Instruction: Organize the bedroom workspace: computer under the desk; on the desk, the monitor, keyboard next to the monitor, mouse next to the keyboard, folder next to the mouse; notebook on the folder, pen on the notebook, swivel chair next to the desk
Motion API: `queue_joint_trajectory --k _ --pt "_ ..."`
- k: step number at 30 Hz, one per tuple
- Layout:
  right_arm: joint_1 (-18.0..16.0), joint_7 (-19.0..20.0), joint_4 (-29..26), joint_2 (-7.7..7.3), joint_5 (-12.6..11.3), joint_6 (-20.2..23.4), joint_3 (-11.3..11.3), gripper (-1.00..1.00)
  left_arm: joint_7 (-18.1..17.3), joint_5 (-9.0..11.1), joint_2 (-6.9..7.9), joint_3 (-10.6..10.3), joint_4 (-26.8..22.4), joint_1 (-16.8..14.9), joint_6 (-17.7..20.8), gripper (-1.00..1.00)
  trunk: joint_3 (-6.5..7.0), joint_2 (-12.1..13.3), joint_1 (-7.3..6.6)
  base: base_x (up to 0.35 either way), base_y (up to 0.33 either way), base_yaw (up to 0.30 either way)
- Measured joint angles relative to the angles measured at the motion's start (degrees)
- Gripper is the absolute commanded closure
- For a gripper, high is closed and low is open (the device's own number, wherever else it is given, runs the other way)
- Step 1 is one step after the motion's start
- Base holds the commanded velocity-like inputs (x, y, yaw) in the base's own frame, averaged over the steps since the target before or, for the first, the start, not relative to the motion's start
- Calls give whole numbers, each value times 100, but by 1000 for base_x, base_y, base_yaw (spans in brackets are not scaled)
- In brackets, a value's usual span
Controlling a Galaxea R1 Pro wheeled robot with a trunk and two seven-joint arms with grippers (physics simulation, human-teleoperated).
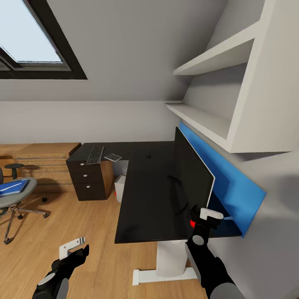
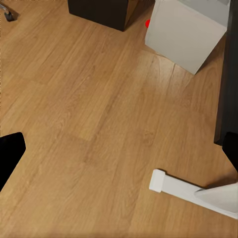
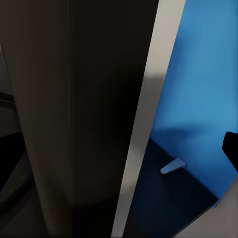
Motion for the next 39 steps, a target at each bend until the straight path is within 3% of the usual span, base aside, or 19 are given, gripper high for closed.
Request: queue_joint_trajectory --k 13,17,18,19,24,39 --pt "8 8 -41 57 -14 -66 67 -100 -7 6 3 114 -14 0 9 -100 0 0 2 -179 0 0" --pt "9 25 -42 76 -8 -76 269 -100 -8 2 2 112 -14 0 12 -100 0 0 1 -89 -38 0" --pt "23 92 -41 41 12 -252 436 -100 -9 -8 -2 103 -14 0 0 -100 0 -2 -1 -3 -79 0" --pt "25 121 -40 33 15 -333 448 -100 -9 -8 -4 103 -14 0 0 -100 0 0 0 -2 -50 0" --pt "26 491 -39 -60 12 -498 448 -100 -9 -5 -5 107 -12 0 0 -100 0 0 0 0 -7 0" --pt "29 575 -30 -78 -7 -488 461 -100 -9 8 2 125 1 0 18 -100 0 1 3 -194 81 0"
